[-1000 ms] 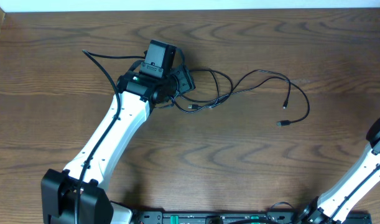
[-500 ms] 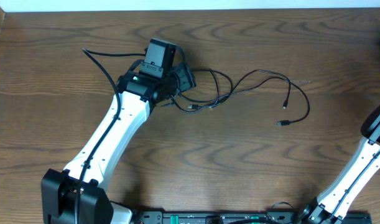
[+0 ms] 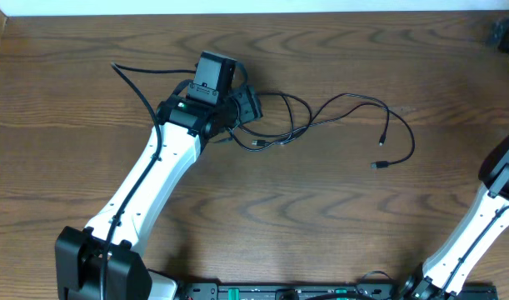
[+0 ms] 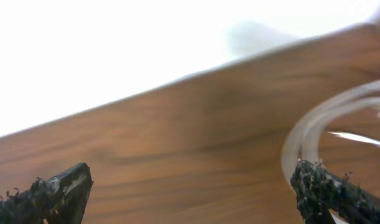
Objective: Untangle cables
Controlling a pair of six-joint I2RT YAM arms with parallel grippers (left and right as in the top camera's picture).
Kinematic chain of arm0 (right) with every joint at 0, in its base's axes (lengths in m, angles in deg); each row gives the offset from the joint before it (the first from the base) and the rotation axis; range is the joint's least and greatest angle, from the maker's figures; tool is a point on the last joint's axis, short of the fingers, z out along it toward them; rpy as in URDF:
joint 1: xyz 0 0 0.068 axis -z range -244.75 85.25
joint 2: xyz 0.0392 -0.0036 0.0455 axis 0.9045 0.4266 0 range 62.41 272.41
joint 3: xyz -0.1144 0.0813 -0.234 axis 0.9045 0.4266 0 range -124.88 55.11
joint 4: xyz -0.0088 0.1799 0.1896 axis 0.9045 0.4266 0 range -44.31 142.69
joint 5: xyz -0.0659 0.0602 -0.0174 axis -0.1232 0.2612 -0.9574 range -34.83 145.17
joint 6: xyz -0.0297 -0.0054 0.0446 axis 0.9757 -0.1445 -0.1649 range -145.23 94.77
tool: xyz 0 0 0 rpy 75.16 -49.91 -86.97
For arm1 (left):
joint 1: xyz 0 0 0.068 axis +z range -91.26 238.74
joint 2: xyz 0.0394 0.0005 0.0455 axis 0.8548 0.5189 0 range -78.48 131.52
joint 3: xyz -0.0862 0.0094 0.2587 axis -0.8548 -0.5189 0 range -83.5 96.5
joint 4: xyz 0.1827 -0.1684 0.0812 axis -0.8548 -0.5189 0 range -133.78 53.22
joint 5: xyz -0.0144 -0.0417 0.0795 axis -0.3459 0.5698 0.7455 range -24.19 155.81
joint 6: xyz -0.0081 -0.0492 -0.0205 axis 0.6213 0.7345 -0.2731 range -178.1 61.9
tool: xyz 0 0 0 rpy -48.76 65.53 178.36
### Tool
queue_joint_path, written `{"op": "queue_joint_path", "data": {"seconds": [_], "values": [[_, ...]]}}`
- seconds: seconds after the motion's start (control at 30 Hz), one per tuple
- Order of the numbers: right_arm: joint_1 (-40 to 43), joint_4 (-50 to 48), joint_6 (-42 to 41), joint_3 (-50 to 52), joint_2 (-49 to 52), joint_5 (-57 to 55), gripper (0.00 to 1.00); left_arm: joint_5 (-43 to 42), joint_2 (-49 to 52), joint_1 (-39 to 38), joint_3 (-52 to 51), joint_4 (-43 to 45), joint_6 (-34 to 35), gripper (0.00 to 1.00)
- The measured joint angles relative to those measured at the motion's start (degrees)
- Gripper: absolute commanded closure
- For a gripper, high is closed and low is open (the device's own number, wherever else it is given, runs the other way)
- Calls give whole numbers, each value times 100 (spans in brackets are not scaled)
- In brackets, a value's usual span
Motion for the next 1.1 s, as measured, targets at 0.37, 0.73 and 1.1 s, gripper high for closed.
{"op": "queue_joint_path", "data": {"seconds": [0.37,0.73,1.1], "values": [[-505,2966,-748,-92,-1843,2013,1,-2,0,0,0,-494,-726,18],[-1952,4308,-122,11,-1821,2212,21,-669,188,0,-151,-197,-1255,18],[-3521,4811,50,15,-1698,1255,35,-1224,750,170,-208,413,-1633,19]]}}
